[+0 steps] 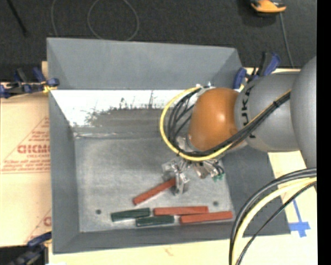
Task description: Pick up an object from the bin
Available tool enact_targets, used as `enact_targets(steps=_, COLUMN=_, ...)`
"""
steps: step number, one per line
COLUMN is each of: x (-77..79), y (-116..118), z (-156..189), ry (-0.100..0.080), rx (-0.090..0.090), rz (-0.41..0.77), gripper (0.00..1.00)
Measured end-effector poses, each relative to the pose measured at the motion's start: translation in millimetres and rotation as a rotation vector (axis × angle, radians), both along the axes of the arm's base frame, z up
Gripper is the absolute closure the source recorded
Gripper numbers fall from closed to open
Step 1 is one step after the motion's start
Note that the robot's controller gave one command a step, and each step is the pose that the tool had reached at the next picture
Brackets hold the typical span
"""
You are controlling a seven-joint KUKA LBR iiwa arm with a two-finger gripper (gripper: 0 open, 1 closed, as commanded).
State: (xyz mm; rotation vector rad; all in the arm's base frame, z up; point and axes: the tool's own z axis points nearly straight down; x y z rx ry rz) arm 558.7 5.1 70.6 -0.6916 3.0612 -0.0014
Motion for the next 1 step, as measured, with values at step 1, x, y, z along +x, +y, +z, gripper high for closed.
enact_targets(steps=1, x=-9.5, y=10.5, z=134.5, ry=-0.008, rx=0.0, rz=0.017, gripper=1.0)
